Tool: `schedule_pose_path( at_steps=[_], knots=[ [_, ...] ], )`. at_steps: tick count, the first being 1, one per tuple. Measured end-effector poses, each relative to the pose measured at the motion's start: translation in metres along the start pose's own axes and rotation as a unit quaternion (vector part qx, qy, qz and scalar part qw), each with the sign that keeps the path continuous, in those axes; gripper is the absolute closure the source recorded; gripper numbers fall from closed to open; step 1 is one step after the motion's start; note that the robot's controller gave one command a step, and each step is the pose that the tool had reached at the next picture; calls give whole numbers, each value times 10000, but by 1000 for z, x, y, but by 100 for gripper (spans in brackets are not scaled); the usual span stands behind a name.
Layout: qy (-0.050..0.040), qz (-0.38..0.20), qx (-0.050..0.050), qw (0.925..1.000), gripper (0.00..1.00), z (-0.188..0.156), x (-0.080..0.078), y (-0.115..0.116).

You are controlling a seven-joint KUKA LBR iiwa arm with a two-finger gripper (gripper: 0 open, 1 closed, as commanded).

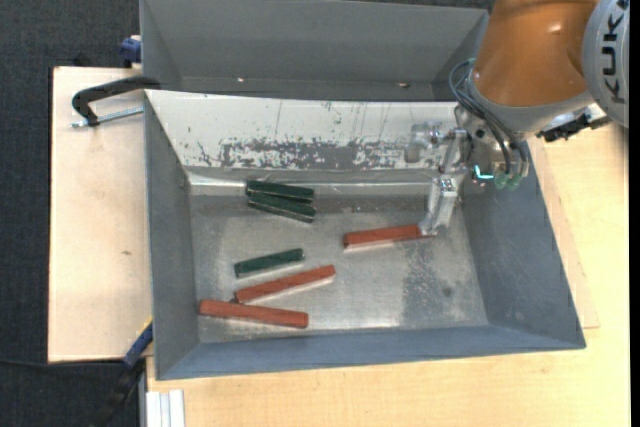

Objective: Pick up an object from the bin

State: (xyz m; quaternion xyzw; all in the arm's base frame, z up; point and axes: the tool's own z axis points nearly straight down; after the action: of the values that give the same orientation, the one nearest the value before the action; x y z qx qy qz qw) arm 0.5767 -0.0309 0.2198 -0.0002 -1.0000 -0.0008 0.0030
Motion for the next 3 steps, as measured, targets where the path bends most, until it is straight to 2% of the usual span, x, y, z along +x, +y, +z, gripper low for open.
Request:
schedule_pose_path(
  at_steps=[1,2,3],
  knots=[
    [-42,-4,4,10000,0,-5,-1,0],
    [-73,97,2,9999,0,46,7,-3],
    [-41,221,1,9997,100,142,-11,-22]
  ],
)
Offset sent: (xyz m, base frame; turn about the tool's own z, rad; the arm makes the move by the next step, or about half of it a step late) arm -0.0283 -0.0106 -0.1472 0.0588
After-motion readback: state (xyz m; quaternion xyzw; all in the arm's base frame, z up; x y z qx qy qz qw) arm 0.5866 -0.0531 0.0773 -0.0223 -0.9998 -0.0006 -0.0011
